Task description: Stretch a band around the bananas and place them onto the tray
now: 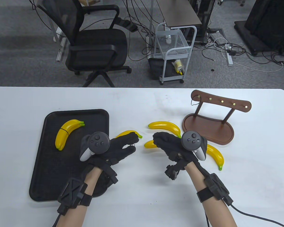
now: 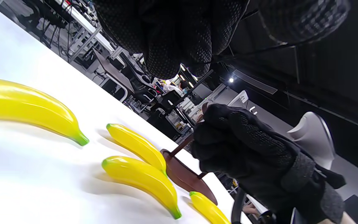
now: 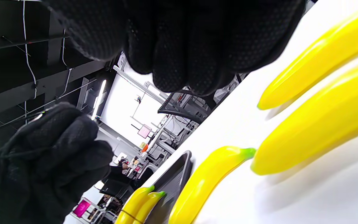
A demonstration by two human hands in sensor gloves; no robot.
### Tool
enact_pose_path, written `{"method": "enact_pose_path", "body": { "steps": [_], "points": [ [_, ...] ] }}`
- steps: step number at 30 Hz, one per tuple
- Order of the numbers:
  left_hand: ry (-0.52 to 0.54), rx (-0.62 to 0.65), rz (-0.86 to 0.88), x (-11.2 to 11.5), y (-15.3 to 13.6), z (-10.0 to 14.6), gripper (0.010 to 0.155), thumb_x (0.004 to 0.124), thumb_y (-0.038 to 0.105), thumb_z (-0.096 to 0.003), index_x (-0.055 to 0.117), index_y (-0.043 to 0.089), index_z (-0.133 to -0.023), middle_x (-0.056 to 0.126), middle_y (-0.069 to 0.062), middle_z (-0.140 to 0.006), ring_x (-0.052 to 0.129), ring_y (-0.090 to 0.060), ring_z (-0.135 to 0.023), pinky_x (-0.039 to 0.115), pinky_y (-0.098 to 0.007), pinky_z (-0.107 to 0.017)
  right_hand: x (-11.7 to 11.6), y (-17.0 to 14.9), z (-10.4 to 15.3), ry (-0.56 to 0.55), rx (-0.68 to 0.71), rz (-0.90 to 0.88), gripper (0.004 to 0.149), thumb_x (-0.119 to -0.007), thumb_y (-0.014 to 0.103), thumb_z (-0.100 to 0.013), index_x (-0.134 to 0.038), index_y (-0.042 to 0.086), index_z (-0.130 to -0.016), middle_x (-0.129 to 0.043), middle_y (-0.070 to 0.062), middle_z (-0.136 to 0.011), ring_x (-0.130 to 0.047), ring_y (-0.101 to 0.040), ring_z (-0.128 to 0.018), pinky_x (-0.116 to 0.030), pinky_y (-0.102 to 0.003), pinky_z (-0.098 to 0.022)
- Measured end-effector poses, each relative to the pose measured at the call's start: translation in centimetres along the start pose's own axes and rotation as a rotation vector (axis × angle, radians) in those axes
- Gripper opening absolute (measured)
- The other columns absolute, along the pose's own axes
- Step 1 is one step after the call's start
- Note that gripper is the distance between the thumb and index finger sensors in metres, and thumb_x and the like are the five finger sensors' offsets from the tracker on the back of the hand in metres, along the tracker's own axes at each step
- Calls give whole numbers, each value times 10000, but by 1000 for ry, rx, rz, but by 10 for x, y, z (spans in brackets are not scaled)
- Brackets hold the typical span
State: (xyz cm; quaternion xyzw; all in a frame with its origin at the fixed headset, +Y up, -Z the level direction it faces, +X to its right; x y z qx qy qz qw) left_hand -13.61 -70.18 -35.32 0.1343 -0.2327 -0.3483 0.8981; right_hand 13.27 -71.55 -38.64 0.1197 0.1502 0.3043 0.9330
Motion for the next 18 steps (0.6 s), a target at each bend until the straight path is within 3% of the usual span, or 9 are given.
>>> {"method": "enact_pose_path", "body": {
  "steps": [18],
  "points": [
    [-1,-87,-94,2,-27,2,703,663,597,-492,577,251,-1097,746,19,-1131,801,-248,-1038,602,-468,-829,82,-53,27,-163,-111,444,539,-759,403,-549,-688,130,-1009,-808,-135,-963,-860,-387,-812,-749,-540,-557]
  ]
}}
Point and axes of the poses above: the tracker on the back of each hand, its own y axis roughly to the thumb side, its own z axis roughly from the fingertips to the wrist, x = y × z, the point moved 4 cm from there along -z, roughly from the wrist to the fingertips
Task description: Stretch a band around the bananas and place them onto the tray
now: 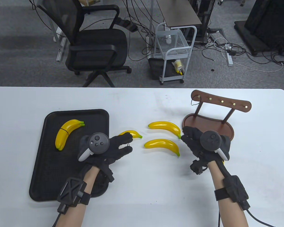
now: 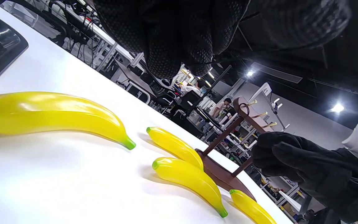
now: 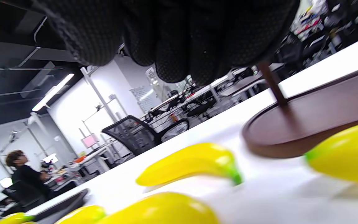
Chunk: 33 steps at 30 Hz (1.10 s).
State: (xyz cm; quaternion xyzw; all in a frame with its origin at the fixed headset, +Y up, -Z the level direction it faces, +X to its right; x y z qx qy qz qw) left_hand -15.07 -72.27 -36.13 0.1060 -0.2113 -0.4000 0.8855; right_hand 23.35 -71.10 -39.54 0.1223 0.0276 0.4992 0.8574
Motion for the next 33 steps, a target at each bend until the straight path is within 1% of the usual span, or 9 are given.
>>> {"method": "enact_pose_path", "body": {
  "steps": [7,10,14,17,24,33],
  "points": [
    [-4,-6,-4,0,-1,0,697,663,596,-493,581,254,-1095,748,21,-1129,802,-250,-1038,602,-469,-829,5,-47,18,-4,-105,202,629,-786,418,-528,-606,136,-1060,-725,-137,-1036,-801,-401,-879,-727,-557,-588],
    [-5,-3,-7,1,0,0,694,662,595,-495,582,254,-1094,747,21,-1130,803,-249,-1037,603,-467,-828,1,-68,23,31,-159,257,650,-793,425,-522,-594,133,-1067,-702,-152,-1050,-784,-409,-892,-724,-561,-590],
    [-5,-1,-8,1,-1,-1,692,661,593,-496,584,253,-1093,749,20,-1128,802,-249,-1038,602,-468,-828,-6,-85,29,76,-197,356,682,-809,438,-505,-579,139,-1073,-686,-143,-1061,-777,-406,-899,-727,-558,-591],
    [-5,-1,-7,1,-1,-1,691,661,592,-496,584,253,-1093,748,21,-1129,802,-249,-1038,602,-468,-829,-11,-93,32,111,-215,391,701,-820,443,-494,-573,140,-1075,-680,-142,-1065,-780,-403,-896,-732,-554,-588],
    [-4,5,-7,1,-1,-1,697,669,592,-494,576,254,-1096,742,21,-1133,796,-250,-1043,597,-469,-832,-19,-103,36,154,-233,427,712,-843,432,-476,-577,146,-1072,-682,-138,-1061,-796,-390,-884,-750,-532,-577],
    [6,-2,-5,-1,-2,0,688,665,589,-499,577,256,-1096,741,24,-1133,794,-253,-1044,596,-471,-831,-27,-108,37,193,-240,463,717,-868,401,-460,-579,150,-1066,-698,-129,-1045,-831,-361,-848,-779,-491,-556]
  ]
}}
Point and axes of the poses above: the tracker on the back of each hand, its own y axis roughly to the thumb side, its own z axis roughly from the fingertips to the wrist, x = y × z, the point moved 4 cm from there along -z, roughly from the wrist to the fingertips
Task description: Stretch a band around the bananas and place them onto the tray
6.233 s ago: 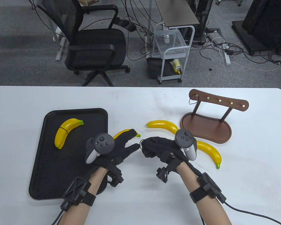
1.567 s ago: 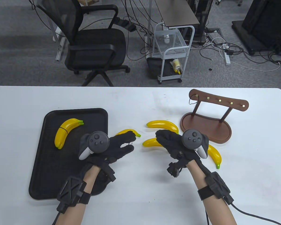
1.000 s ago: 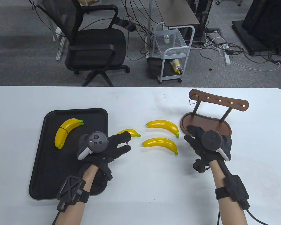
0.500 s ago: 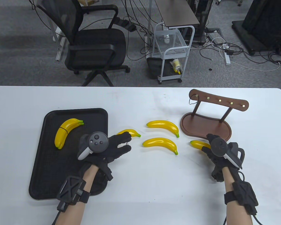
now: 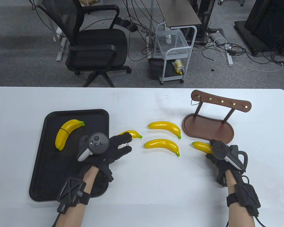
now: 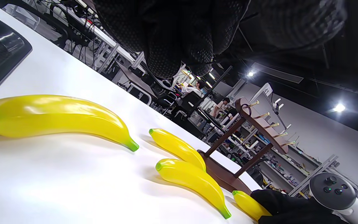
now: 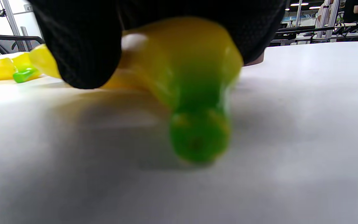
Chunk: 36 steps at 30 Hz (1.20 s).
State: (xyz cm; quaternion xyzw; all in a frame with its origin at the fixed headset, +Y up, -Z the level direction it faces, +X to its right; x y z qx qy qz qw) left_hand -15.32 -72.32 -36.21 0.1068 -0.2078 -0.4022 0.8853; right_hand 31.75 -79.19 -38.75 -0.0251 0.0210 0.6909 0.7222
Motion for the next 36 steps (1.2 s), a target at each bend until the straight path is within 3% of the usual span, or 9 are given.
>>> {"method": "enact_pose_path", "body": {
  "steps": [17,25,36],
  "points": [
    [2,-10,-5,-1,-3,1,685,667,584,-502,573,258,-1097,736,24,-1137,790,-254,-1048,592,-474,-833,11,-2,0,-54,16,-108,706,-898,374,-453,-601,142,-1050,-729,-122,-1018,-862,-338,-811,-798,-478,-540],
    [10,-14,-3,-4,-5,2,681,667,583,-502,578,258,-1094,740,25,-1134,790,-253,-1047,593,-473,-832,27,21,-4,-84,77,-201,707,-895,377,-455,-601,135,-1051,-727,-131,-1017,-866,-345,-801,-798,-482,-532],
    [11,-13,-5,-5,-5,2,684,667,583,-503,578,253,-1094,739,21,-1134,789,-256,-1048,592,-474,-832,53,71,-9,-132,197,-199,707,-893,377,-459,-600,134,-1054,-723,-130,-1020,-857,-338,-808,-794,-477,-536]
  ]
}}
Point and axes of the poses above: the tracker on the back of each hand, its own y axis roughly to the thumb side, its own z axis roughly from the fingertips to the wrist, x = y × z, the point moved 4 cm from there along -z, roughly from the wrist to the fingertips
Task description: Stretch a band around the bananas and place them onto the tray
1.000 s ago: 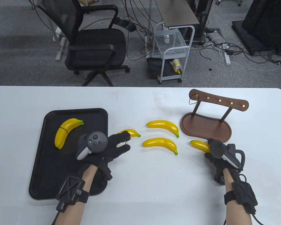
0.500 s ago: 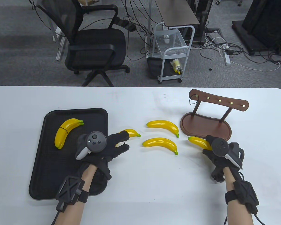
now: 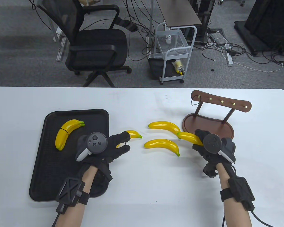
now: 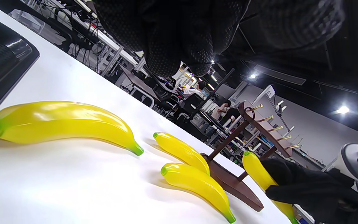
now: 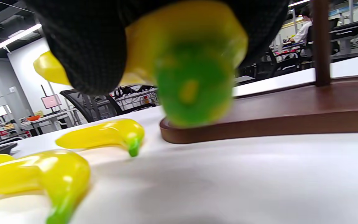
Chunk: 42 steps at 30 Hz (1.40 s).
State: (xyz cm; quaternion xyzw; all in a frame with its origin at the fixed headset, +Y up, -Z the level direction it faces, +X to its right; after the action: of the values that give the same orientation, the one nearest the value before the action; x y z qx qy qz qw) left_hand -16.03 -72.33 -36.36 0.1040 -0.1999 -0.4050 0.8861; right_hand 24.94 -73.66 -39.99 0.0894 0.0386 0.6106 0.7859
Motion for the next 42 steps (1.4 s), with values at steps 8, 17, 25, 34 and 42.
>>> {"method": "enact_pose_path", "body": {
  "steps": [8,17,25,34,42],
  "points": [
    [4,0,2,-1,0,0,686,669,584,-501,573,257,-1097,737,26,-1136,788,-260,-1049,591,-475,-833,-4,42,-14,-4,97,25,704,-888,382,-463,-598,139,-1056,-722,-126,-1022,-852,-330,-813,-792,-470,-544],
    [7,-4,4,-1,-1,1,689,672,584,-500,571,256,-1097,737,27,-1136,790,-255,-1048,595,-472,-833,-17,79,-29,-4,156,-7,702,-888,376,-463,-593,148,-1057,-712,-115,-1028,-843,-331,-821,-782,-477,-553],
    [15,-3,1,-3,-1,1,686,671,585,-501,571,259,-1096,734,29,-1138,790,-254,-1048,595,-470,-834,-41,97,-38,39,184,0,701,-888,373,-464,-591,148,-1058,-710,-118,-1028,-840,-332,-822,-779,-479,-556],
    [11,-7,4,-2,-2,1,680,666,582,-503,575,258,-1095,736,27,-1136,789,-255,-1048,594,-472,-833,-61,103,-39,75,195,16,702,-887,370,-464,-585,150,-1059,-704,-118,-1029,-835,-337,-821,-778,-483,-557],
    [12,-9,4,-3,-2,1,676,665,582,-504,578,261,-1092,740,27,-1133,789,-254,-1047,594,-471,-833,-69,101,-38,87,193,26,702,-881,366,-470,-573,155,-1064,-684,-117,-1036,-821,-338,-825,-767,-493,-569]
  ]
}}
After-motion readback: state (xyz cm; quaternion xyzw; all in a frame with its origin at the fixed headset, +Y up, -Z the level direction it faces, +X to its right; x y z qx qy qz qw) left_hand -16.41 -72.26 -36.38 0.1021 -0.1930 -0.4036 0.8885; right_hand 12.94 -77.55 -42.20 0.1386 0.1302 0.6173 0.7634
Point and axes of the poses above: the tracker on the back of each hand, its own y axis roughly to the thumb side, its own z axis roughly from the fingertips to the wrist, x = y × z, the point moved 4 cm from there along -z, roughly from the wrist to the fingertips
